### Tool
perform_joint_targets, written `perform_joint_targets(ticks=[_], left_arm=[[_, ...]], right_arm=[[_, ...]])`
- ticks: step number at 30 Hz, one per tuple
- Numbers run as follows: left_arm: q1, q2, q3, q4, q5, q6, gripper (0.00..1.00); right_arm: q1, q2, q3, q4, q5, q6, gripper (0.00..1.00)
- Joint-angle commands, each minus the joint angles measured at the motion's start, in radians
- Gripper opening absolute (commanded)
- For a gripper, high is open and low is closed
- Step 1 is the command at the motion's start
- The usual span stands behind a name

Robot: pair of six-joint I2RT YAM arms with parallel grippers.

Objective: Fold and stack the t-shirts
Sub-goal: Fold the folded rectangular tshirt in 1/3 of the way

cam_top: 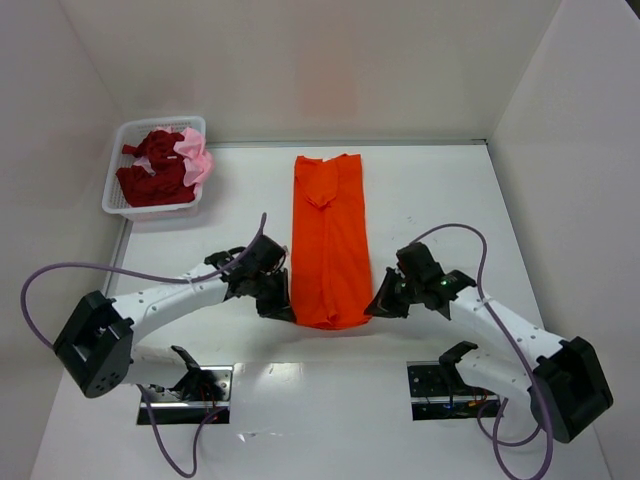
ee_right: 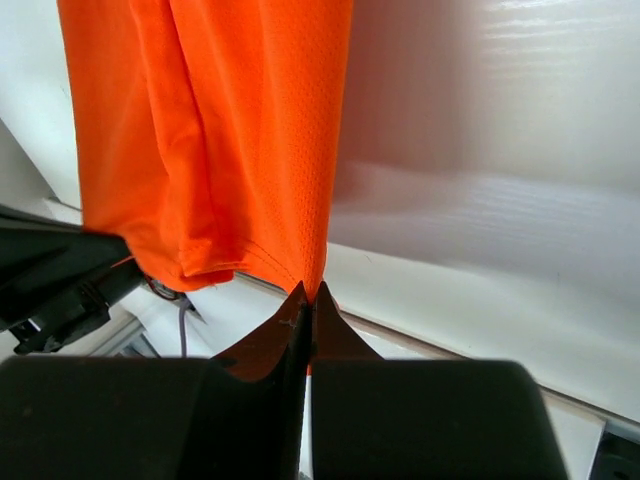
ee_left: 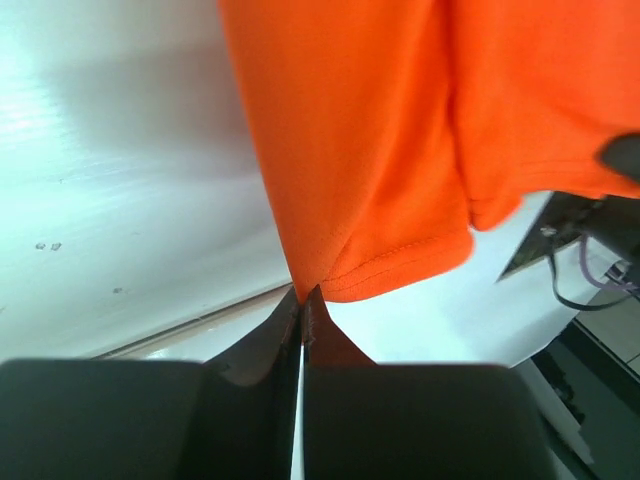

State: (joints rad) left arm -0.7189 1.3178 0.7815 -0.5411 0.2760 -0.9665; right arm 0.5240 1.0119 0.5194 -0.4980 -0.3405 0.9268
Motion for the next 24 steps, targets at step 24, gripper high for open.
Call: perform_joint_targets(ticks=[24], left_arm=[[0.294,0.461,0.585,-0.028,0.014,0.397,0.01]], right_arm=[[-0.236,0.539,0.542,0.188,0.084,-0.227,0.05]])
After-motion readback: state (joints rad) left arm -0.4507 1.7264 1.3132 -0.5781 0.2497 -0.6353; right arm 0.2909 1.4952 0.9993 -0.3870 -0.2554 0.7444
